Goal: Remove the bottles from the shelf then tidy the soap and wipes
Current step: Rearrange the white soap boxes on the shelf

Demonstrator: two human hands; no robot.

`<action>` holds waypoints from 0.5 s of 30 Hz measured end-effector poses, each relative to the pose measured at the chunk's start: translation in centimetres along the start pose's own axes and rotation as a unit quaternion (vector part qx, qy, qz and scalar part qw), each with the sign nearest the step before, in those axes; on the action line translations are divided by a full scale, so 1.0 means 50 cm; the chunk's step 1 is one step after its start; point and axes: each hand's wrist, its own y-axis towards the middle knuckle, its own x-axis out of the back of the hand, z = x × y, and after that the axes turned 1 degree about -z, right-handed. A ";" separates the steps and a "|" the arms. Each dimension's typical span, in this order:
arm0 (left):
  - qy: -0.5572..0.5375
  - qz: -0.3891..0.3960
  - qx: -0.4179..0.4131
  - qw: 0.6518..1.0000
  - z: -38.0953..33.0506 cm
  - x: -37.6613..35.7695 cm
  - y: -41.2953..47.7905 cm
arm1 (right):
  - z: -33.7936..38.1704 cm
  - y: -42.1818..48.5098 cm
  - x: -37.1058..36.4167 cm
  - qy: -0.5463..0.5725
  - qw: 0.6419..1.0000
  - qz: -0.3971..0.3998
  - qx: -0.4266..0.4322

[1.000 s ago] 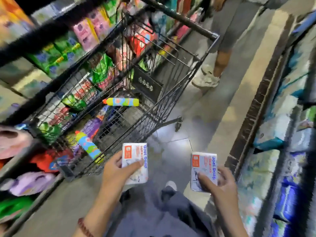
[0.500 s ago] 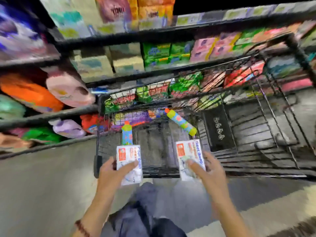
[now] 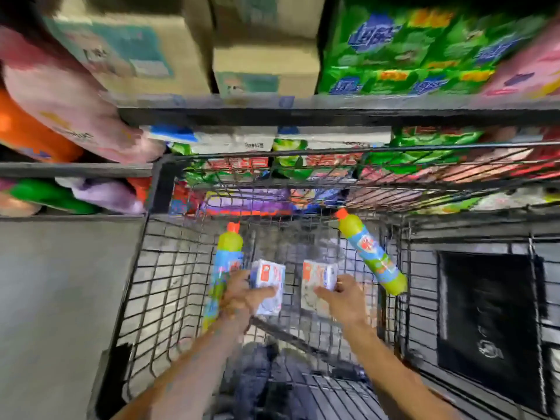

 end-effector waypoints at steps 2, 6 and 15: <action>0.039 -0.026 0.000 0.999 0.048 -0.028 0.077 | -0.026 0.048 -0.027 -0.018 1.000 0.007 -0.010; 0.092 -0.053 0.008 0.994 0.152 -0.067 0.180 | -0.070 0.089 -0.066 -0.021 0.999 0.010 0.031; 0.165 -0.117 -0.066 0.977 0.111 -0.078 0.118 | -0.081 0.124 -0.093 -0.045 0.998 0.031 0.029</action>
